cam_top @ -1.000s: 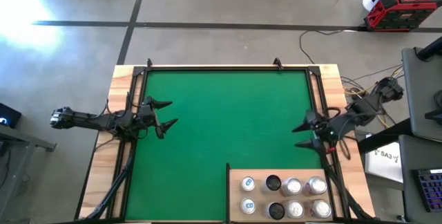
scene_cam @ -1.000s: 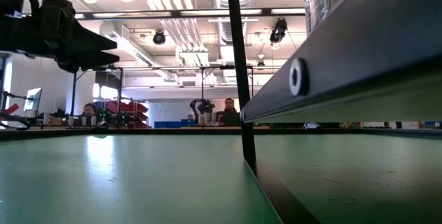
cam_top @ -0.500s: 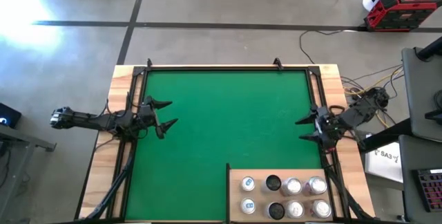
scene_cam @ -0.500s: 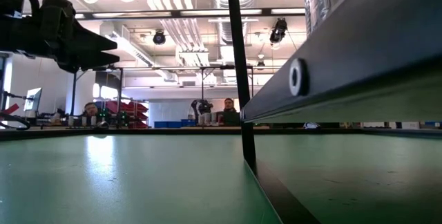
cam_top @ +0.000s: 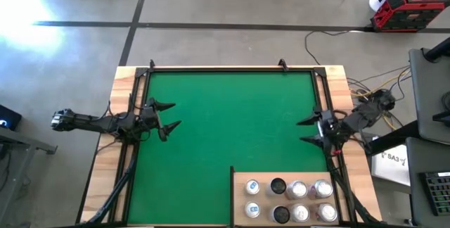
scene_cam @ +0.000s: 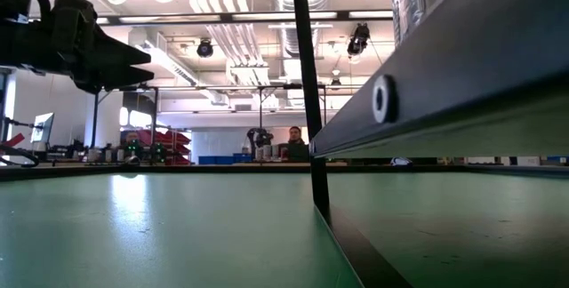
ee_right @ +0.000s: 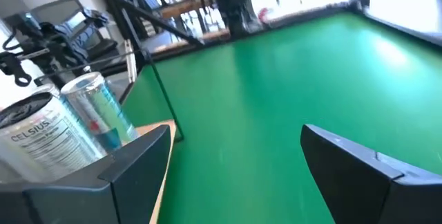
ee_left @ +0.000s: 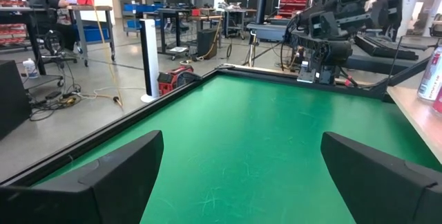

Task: Place canned beverage on shelf
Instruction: Return to Home Position

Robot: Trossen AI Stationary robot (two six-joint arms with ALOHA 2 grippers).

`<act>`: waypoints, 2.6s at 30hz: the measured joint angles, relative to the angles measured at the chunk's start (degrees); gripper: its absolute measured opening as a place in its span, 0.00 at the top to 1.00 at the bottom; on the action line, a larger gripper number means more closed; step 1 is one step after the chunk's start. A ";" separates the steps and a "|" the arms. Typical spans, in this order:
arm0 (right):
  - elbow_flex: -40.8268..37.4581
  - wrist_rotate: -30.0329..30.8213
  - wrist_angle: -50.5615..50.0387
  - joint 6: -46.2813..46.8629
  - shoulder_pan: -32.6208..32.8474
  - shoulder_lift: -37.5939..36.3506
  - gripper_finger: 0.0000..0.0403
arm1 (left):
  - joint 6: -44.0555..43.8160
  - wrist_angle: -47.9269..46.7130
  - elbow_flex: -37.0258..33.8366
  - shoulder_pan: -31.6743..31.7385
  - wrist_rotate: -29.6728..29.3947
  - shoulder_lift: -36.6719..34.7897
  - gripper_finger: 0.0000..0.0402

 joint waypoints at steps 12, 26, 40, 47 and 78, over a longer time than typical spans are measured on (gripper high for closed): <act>-12.57 1.94 21.39 -10.49 0.00 -0.88 0.22 | -0.01 -0.02 0.01 0.00 0.00 0.07 0.06; -16.54 1.71 30.88 -15.60 0.00 1.01 0.22 | -0.01 -0.02 0.00 0.00 0.02 0.07 0.06; -16.58 1.26 30.81 -14.13 0.00 2.29 0.22 | -0.02 -0.04 0.02 0.00 0.02 0.07 0.06; -16.67 1.25 31.14 -14.13 0.00 2.29 0.22 | -0.01 -0.04 0.01 0.00 0.02 0.07 0.06; -16.69 1.23 31.17 -14.13 0.00 2.29 0.22 | 0.00 -0.04 0.00 0.00 0.02 0.07 0.06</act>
